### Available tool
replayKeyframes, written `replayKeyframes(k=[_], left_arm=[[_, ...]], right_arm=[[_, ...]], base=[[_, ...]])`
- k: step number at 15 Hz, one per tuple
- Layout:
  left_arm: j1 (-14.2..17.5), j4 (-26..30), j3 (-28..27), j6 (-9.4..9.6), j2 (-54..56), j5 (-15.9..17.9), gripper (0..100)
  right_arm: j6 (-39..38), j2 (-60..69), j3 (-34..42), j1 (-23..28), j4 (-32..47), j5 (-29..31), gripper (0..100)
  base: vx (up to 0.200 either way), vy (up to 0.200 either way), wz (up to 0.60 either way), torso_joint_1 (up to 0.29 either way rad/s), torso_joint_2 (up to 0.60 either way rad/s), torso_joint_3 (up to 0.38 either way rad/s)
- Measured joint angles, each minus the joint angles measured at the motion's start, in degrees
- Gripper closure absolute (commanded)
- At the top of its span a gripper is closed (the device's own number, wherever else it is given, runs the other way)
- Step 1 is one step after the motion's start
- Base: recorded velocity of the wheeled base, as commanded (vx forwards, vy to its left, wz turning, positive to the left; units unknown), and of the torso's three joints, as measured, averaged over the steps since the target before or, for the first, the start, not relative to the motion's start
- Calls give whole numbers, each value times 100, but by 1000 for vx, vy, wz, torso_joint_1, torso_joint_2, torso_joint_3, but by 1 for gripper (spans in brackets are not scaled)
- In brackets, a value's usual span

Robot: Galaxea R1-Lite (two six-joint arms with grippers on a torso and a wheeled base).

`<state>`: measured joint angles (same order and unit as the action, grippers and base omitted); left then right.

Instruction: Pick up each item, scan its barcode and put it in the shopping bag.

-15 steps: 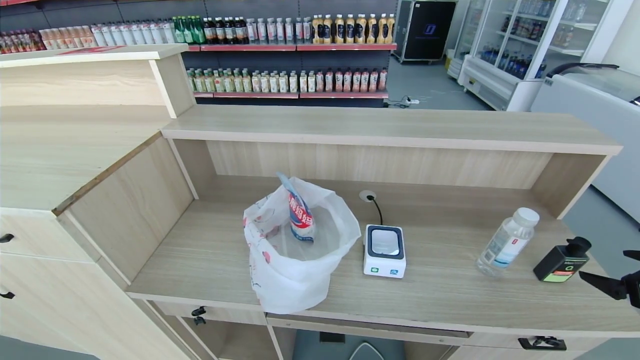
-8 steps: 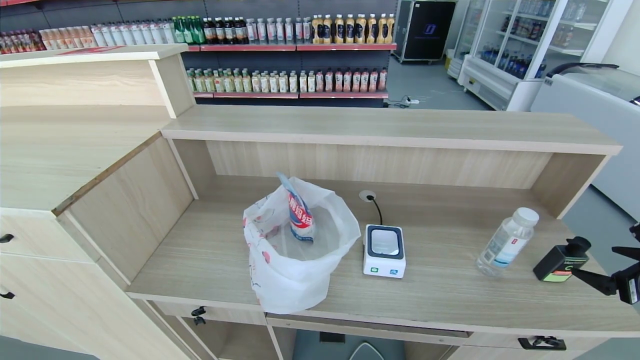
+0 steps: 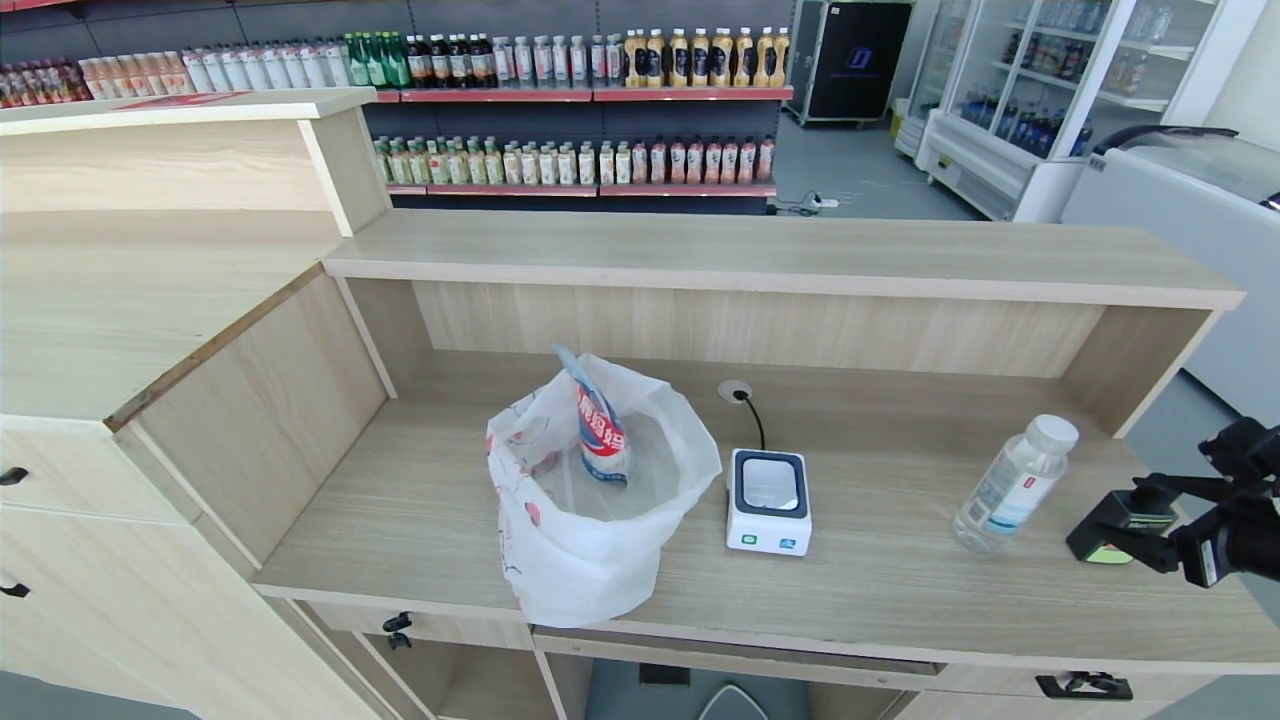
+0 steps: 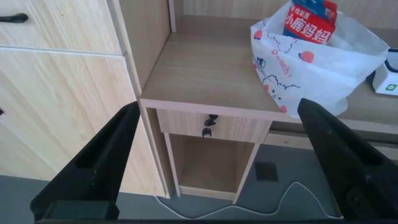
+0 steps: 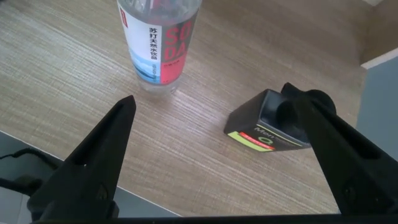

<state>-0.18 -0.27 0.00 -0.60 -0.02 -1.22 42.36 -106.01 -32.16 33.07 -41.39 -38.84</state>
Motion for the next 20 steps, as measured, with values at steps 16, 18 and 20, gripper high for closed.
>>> replayKeyframes(k=[16,18,20], left_arm=[[2,0,0,0,0,2,0],[0,0,0,0,0,0,0],[0,2,0,2,0,2,0]], right_arm=[[-158,-523,-185,-383,-657,-297,0],[-174,-601,-234,-439,-684,-297,0],[-180,-669,-276,-507,-684,-297,0]], base=[[0,0,0,0,0,0],[0,0,0,0,0,0],[0,0,0,0,0,0]])
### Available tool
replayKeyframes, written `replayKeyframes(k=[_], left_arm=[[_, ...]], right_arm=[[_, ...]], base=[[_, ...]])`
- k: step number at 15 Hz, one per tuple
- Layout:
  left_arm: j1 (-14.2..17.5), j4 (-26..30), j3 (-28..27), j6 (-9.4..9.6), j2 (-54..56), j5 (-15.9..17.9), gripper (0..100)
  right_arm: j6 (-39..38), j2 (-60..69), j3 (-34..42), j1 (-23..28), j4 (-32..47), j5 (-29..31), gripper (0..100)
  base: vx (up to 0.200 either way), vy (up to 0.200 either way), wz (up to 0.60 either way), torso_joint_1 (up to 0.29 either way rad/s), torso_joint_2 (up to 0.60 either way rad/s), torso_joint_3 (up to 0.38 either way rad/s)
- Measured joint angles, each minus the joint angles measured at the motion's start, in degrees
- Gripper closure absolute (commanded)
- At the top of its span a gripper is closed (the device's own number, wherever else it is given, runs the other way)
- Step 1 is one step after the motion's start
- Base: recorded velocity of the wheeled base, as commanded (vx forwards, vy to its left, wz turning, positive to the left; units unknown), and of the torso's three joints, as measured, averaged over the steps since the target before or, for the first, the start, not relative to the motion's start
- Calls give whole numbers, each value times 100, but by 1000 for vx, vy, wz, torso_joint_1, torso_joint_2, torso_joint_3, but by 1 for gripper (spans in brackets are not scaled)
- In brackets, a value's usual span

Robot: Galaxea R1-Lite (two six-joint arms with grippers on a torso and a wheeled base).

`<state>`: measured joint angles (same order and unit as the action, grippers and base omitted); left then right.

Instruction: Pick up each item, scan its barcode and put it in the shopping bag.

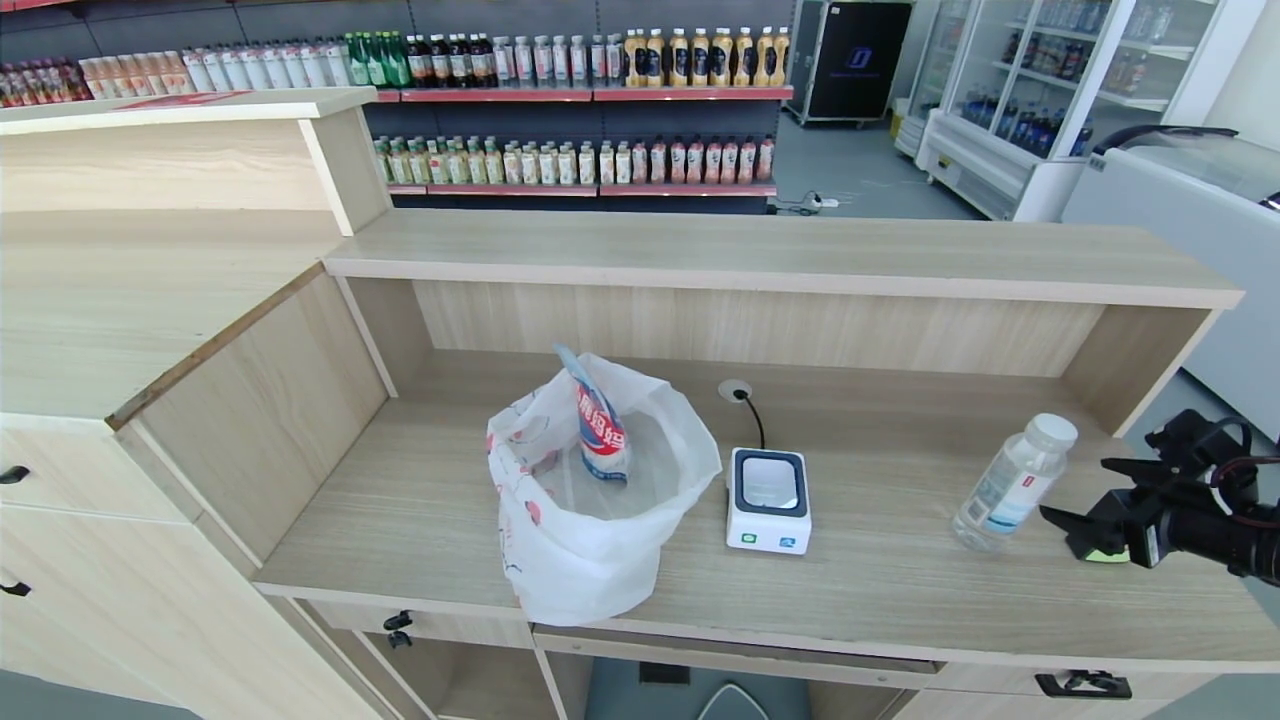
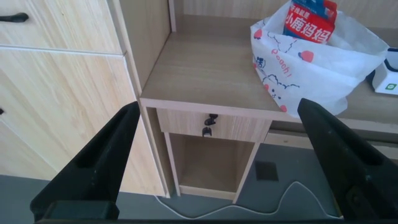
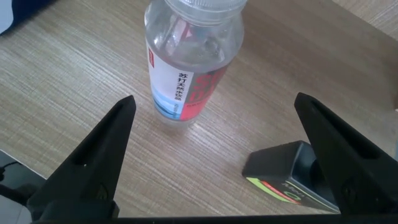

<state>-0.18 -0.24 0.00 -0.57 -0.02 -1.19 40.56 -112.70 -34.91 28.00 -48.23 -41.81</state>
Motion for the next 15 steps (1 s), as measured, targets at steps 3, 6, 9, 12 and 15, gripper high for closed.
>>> replayKeyframes(k=[3,6,9,12,15], left_arm=[[0,0,0,-2,0,-2,0],[-2,-2,0,-2,0,-2,0],[2,-2,0,-2,0,-2,0],[2,-2,0,-2,0,-6,0],[0,-2,0,-2,0,-2,0]], right_arm=[[0,-100,-63,-102,-9,0,0],[0,-196,-108,-188,-9,0,0],[2,-273,-157,-257,-11,0,0],[2,-384,-179,-310,-115,0,0],[2,-499,-213,-389,-271,0,0]], base=[[0,0,0,0,0,0],[0,0,0,0,0,0],[0,0,0,0,0,0],[0,0,0,0,0,0],[0,0,0,0,0,0]])
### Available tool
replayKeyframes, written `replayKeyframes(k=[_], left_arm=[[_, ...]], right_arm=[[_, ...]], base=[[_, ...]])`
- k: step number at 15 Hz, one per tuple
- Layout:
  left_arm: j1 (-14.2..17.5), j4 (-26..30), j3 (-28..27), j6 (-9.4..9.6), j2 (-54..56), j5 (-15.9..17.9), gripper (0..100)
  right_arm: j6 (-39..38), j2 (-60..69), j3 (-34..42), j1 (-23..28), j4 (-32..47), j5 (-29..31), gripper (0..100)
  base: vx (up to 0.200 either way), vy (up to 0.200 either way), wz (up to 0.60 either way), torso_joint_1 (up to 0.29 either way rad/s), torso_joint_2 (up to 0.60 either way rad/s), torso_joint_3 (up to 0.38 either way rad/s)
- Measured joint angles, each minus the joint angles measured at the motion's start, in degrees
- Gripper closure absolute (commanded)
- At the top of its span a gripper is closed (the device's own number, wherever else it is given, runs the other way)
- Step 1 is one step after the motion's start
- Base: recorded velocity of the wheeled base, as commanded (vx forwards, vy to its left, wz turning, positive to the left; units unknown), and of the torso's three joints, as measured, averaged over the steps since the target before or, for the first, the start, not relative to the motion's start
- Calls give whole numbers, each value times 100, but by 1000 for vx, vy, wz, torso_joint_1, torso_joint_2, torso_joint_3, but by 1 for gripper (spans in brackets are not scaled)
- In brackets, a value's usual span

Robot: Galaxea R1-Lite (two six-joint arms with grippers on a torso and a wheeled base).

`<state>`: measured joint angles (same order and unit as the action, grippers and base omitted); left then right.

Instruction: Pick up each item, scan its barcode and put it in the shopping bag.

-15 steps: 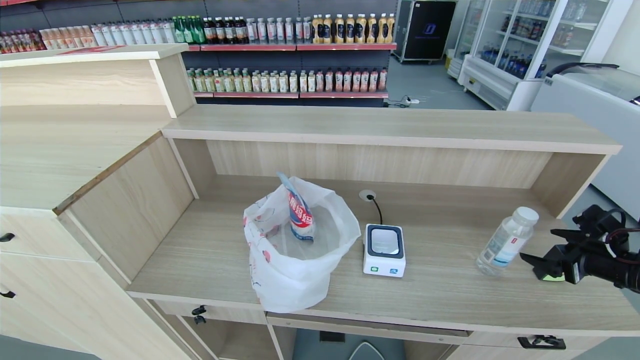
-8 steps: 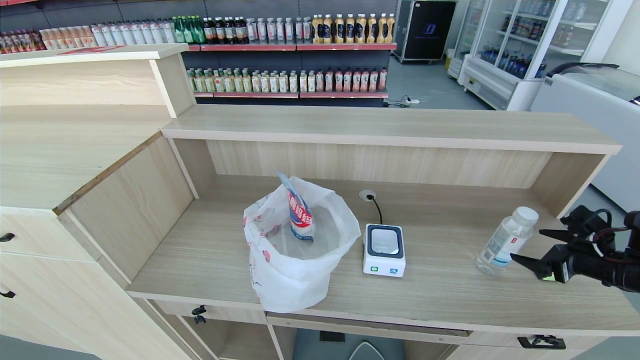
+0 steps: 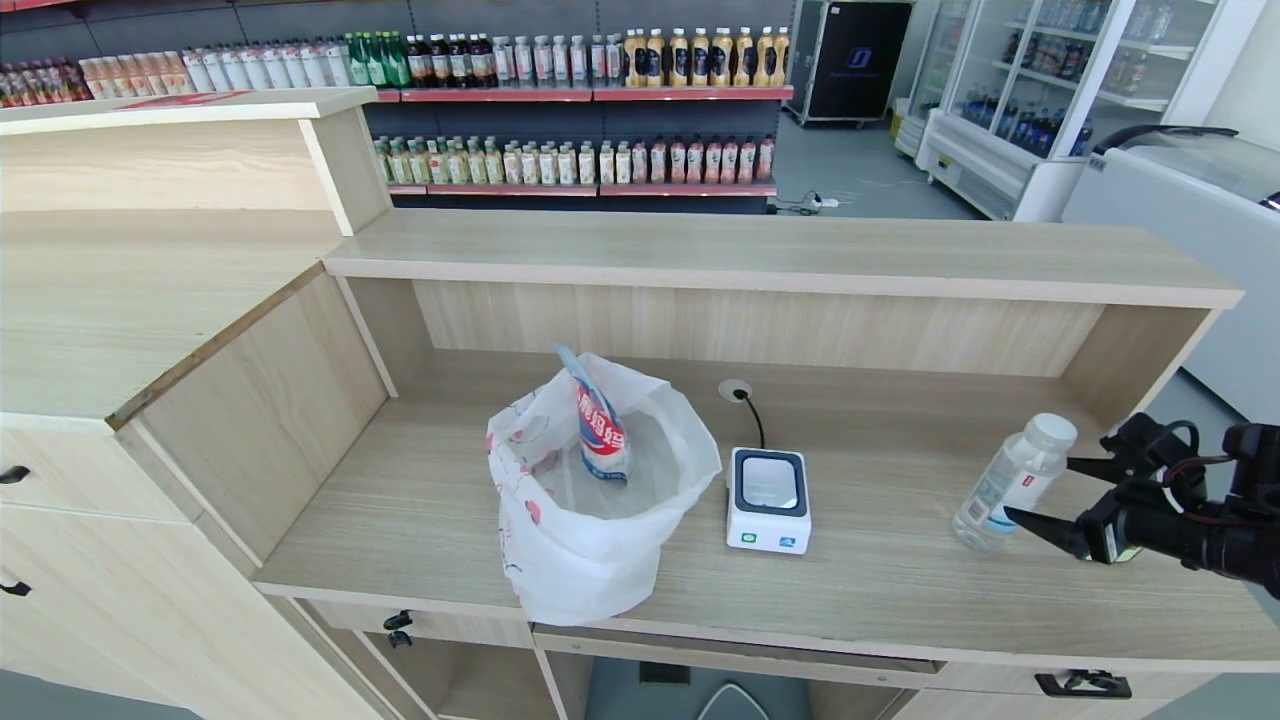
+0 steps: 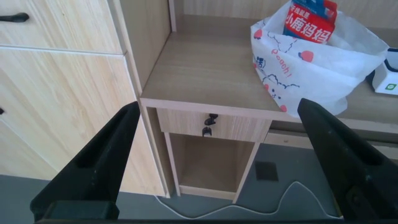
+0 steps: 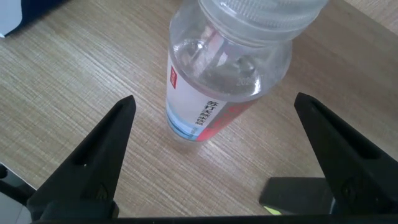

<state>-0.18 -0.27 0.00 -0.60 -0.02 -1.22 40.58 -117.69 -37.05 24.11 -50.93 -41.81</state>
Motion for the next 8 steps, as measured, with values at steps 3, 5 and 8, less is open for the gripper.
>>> replayKeyframes(k=[3,5,8], left_arm=[[0,0,0,0,0,0,0],[0,2,0,0,0,0,0],[0,0,0,0,0,0,0]], right_arm=[[-7,-84,-33,-35,-52,0,0],[-10,-141,-68,-68,-71,-9,0],[-150,-244,-154,-140,-306,-9,0]], base=[[0,0,0,0,0,0],[0,0,0,0,0,0],[0,0,0,0,0,0]])
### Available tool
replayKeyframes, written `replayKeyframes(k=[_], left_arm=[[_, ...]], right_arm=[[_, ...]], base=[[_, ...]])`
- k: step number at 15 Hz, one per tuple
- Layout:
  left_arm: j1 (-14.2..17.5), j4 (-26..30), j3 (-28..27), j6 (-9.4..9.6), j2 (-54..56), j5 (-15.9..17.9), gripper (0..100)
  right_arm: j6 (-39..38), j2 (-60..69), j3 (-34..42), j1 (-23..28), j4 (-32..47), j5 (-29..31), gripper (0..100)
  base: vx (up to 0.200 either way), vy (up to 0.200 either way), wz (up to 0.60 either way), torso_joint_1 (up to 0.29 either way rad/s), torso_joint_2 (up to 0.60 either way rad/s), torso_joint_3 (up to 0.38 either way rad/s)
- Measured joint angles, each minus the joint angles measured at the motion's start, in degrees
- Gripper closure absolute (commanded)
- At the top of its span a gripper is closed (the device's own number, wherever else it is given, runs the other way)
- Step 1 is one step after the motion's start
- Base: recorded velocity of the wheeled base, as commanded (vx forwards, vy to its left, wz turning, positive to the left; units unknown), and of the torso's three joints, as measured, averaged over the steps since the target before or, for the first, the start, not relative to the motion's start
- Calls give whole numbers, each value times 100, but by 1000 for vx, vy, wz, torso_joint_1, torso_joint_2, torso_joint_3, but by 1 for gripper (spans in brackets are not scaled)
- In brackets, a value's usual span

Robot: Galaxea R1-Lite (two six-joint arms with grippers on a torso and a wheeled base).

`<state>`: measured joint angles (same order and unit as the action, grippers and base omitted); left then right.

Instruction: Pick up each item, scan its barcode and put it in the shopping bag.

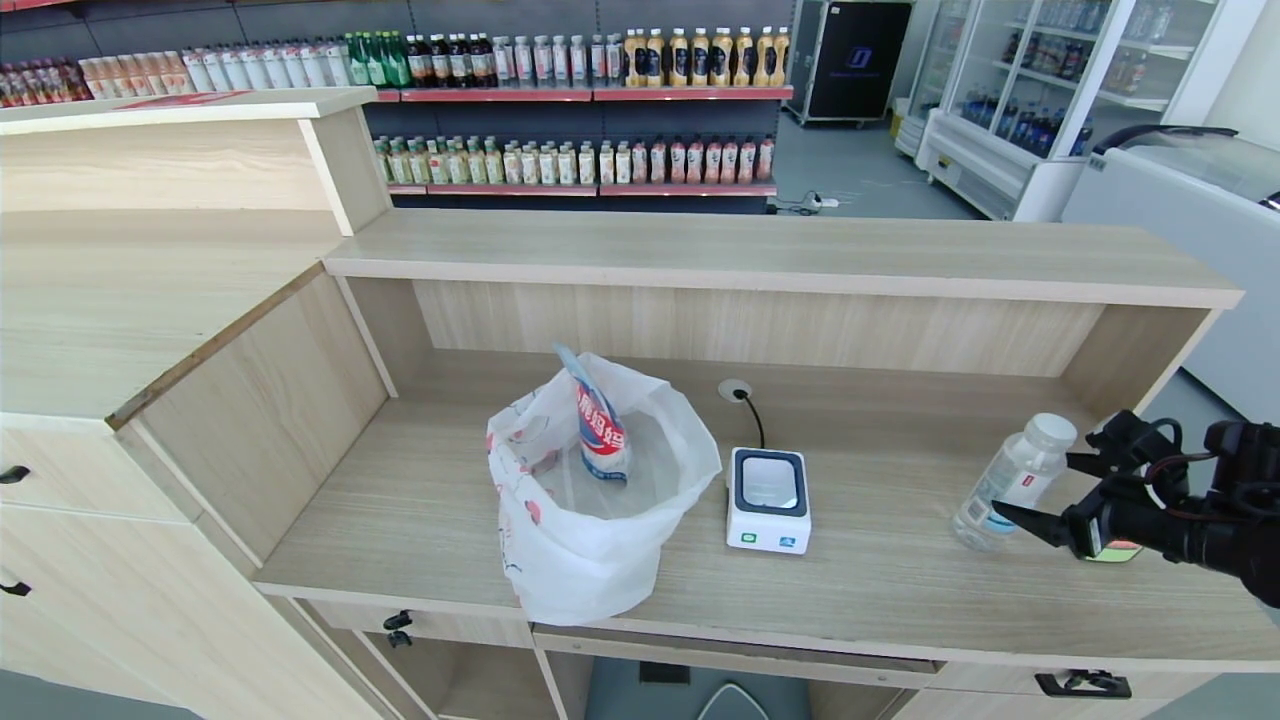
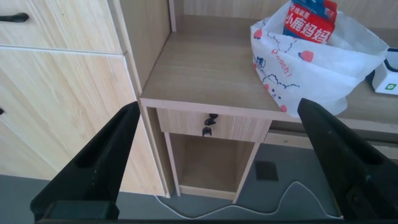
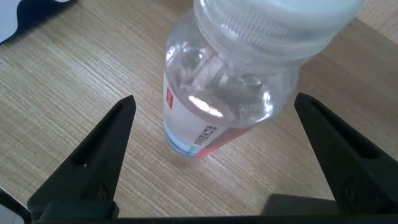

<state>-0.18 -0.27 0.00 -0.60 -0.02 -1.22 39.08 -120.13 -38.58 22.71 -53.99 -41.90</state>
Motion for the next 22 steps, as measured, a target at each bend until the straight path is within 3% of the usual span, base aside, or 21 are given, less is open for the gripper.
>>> replayKeyframes(k=[16,17,22], left_arm=[[-2,2,0,0,0,0,0],[-2,2,0,-2,0,0,0],[2,0,0,0,0,0,0]], right_arm=[[-176,-443,-265,-417,-266,0,0],[-180,-457,-278,-430,-288,0,100],[-219,-532,-380,-474,-310,-6,100]], base=[[0,0,0,0,0,0],[0,0,0,0,0,0],[0,0,0,0,0,0]])
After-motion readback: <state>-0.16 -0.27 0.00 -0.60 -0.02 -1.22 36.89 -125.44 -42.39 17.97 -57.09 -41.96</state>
